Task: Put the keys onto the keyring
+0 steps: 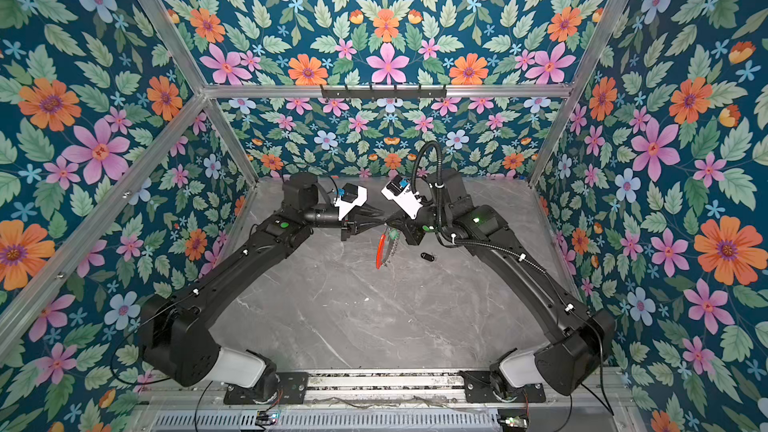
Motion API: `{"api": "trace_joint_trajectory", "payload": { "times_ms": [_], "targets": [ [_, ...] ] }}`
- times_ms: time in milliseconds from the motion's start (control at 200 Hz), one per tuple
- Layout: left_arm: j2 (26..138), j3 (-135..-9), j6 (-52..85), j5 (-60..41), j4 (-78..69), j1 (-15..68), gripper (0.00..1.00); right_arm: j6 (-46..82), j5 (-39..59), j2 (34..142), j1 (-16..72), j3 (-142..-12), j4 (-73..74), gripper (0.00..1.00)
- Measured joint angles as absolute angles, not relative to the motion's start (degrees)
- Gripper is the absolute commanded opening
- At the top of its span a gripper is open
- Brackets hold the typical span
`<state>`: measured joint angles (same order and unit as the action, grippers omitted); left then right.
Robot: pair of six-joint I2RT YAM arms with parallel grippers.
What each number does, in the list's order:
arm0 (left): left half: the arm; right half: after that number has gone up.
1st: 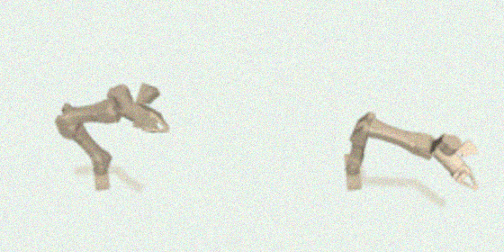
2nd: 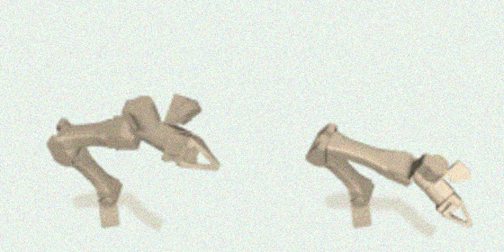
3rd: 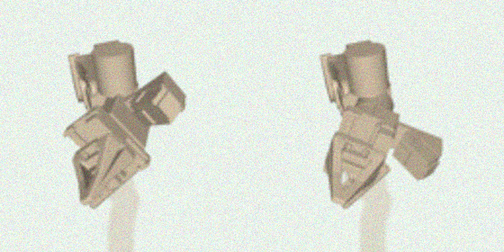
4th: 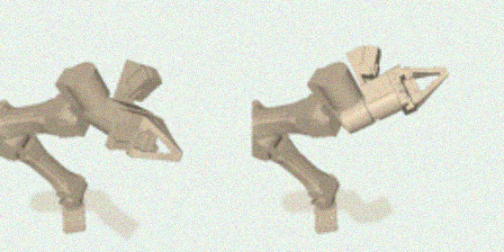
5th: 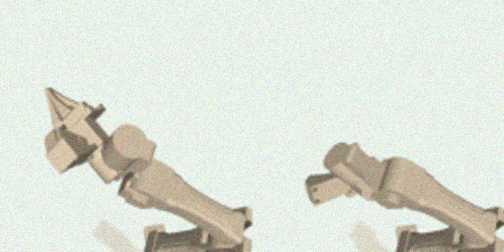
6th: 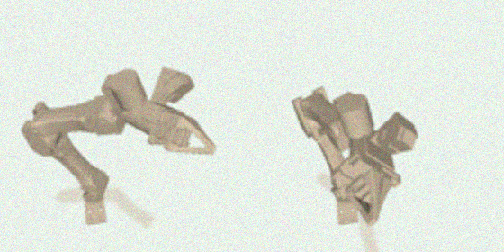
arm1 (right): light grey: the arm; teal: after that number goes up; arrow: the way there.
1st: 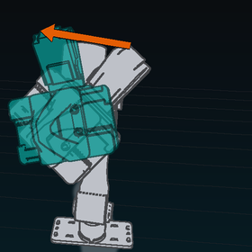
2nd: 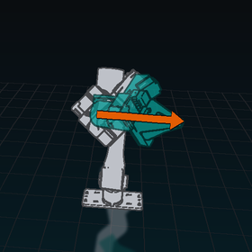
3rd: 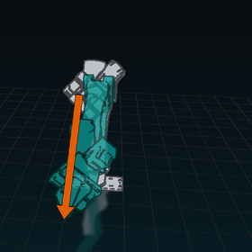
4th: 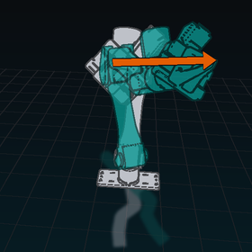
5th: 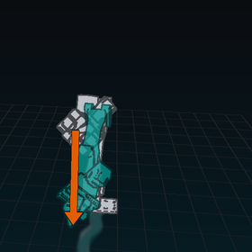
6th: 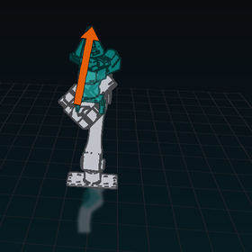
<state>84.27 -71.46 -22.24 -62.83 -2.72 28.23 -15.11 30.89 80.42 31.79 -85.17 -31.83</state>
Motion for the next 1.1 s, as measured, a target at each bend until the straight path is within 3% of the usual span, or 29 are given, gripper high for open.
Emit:
{"api": "trace_joint_trajectory", "payload": {
  "times_ms": [115,265,635,885,1100],
  "targets": [
    [84.62,-71.92,-21.26,-63.51,-2.66,28.23,0.23,-14.96,30.98,80.20,31.79,-85.03,-31.48,0.00],
    [84.66,-71.99,-21.17,-64.99,-2.37,28.23,0.00,-14.41,31.27,80.07,31.75,-84.77,-30.81,0.00],
    [83.53,-70.43,-21.06,-65.04,-3.53,28.12,0.00,-11.88,32.25,79.37,31.88,-83.44,-29.32,0.00],
    [81.97,-62.83,-8.29,-63.35,-22.41,27.79,0.00,-6.22,31.33,77.43,31.77,-80.60,-23.92,0.00],
    [82.02,-61.95,-2.07,-61.78,-28.77,27.75,0.00,-4.34,31.35,76.84,31.64,-79.81,-20.05,0.00]
  ]
}}
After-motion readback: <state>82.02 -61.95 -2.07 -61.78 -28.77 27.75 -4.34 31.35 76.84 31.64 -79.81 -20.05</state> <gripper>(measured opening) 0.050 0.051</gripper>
